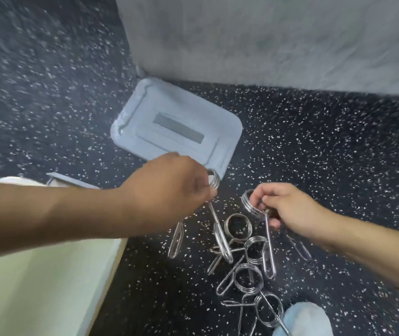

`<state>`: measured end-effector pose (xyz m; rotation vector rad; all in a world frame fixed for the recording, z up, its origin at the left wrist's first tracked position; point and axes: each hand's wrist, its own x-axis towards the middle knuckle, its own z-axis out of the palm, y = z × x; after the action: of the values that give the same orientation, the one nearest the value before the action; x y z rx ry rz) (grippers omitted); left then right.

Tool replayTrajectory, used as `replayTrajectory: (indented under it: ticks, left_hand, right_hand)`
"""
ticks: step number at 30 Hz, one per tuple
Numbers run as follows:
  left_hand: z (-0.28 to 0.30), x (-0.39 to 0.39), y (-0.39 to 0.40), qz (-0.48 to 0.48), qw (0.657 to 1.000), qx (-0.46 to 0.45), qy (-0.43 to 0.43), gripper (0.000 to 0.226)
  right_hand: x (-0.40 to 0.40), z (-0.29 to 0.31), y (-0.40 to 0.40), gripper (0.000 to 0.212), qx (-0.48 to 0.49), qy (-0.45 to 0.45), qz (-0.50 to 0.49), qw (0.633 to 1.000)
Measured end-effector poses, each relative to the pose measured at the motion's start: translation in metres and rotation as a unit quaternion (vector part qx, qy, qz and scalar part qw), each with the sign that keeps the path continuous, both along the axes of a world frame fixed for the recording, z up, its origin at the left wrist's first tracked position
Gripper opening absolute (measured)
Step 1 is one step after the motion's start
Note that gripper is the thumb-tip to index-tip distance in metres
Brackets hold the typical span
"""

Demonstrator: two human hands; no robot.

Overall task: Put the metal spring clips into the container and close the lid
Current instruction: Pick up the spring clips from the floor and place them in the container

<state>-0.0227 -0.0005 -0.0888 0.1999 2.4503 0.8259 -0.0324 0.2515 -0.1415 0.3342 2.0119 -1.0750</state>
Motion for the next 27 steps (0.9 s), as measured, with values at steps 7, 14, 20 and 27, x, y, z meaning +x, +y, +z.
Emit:
replayTrajectory:
  ticks: [7,14,20,27]
  left_hand:
    - [0.07,0.051,-0.064,0.012,0.991,-0.086,0.097,0.03]
    - [0.099,0.117,-0.124,0.116,0.978,-0.082,0.152,0.032]
    - [0.066,0.16,-0.167,0.227,0.958,-0.114,0.134,0.037]
    - [0.007,0.19,-0.184,0.195,0.954,-0.228,0.021,0.034]
  right_hand:
    - [0.021,0.038,-0.058,0.022,-0.075,-0.039,-0.022,0.996]
    - [0.033,0.053,-0.108,0.029,-0.091,-0.017,0.001,0.996]
    - [0.034,0.067,-0.123,0.039,-0.041,0.08,0.035,0.995]
    - [0.041,0.102,-0.152,0.039,-0.041,0.092,0.133,0.986]
